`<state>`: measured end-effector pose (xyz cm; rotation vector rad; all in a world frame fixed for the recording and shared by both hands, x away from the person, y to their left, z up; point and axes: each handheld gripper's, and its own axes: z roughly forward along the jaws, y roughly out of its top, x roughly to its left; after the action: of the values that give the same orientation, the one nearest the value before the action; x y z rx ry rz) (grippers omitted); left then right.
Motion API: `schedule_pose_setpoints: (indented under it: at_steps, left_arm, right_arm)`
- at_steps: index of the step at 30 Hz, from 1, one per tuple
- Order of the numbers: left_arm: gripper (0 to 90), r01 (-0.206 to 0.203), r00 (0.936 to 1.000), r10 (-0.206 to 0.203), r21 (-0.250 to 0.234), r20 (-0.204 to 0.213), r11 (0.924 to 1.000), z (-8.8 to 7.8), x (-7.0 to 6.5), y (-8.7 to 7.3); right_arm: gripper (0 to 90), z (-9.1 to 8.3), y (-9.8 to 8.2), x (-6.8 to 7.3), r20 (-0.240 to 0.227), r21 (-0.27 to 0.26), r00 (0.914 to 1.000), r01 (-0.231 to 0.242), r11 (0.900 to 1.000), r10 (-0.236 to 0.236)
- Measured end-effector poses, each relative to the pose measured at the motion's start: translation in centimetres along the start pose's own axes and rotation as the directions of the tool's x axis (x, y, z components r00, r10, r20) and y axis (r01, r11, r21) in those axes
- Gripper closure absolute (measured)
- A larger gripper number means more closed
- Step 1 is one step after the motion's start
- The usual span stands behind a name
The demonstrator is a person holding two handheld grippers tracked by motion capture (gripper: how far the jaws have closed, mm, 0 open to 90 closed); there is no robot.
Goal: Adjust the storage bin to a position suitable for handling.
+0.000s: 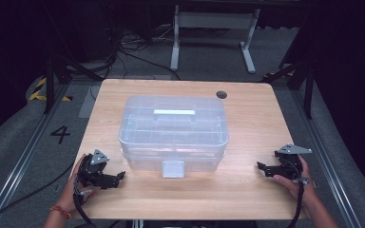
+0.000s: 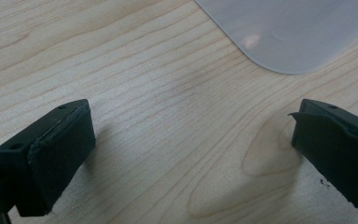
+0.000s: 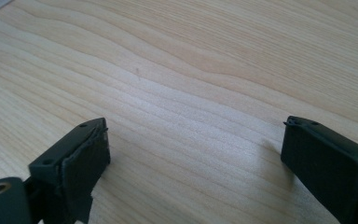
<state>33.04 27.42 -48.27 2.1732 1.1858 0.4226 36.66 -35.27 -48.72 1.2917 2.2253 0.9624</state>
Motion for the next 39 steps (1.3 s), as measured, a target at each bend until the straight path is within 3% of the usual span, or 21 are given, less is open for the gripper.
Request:
schedule_pose_setpoints:
  at_steps: [1,8,11,12,14,19,23,29,39]
  left_arm:
    - [0.0,-0.022,0.9997,0.022,0.001,0.011,0.9998,-0.1,0.2,0.0]
    - [0.4,-0.030,0.9995,0.030,-0.001,0.014,0.9996,-0.2,0.3,-0.3]
    - [0.4,-0.062,0.9976,0.062,-0.005,0.029,0.9980,-0.4,0.5,-0.4]
    - [0.4,-0.074,0.9957,0.073,0.003,0.056,0.9973,-0.6,0.7,-0.6]
    - [0.4,-0.094,0.9940,0.094,-0.002,0.056,0.9956,-0.7,0.9,-0.7]
    - [0.4,-0.077,0.9948,0.077,0.001,0.068,0.9970,-0.7,0.8,-0.8]
    - [0.2,-0.098,0.9932,0.098,-0.003,0.064,0.9952,-0.7,1.0,-0.7]
    - [0.2,-0.088,0.9941,0.087,0.000,0.064,0.9962,-0.8,1.0,-0.8]
    - [0.4,-0.080,0.9951,0.080,0.001,0.058,0.9968,-0.8,0.8,-0.9]
  right_arm:
    - [9.7,0.0,0.0,0.0,-0.005,-0.001,1.0000,0.005,1.000,-0.005]
    - [12.0,-0.1,0.0,-0.1,-0.012,-0.003,0.9999,0.010,1.000,-0.010]
    - [16.9,-0.1,0.1,-0.1,-0.011,-0.005,0.9999,0.010,1.000,-0.010]
    - [18.8,-0.2,0.2,0.0,-0.007,-0.003,0.9999,0.013,1.000,-0.013]
    - [20.6,-0.2,0.4,0.2,-0.008,0.000,0.9996,0.025,1.000,-0.025]
    - [22.4,-0.6,1.0,0.9,-0.003,-0.019,0.9987,0.050,0.999,-0.050]
    - [23.0,-1.5,1.9,1.4,-0.025,-0.063,0.9975,0.065,0.996,-0.067]
    - [24.2,-2.8,3.1,1.9,-0.046,-0.103,0.9932,0.102,0.990,-0.107]
    - [24.2,-4.7,6.4,2.4,-0.019,-0.183,0.9913,0.124,0.975,-0.130]
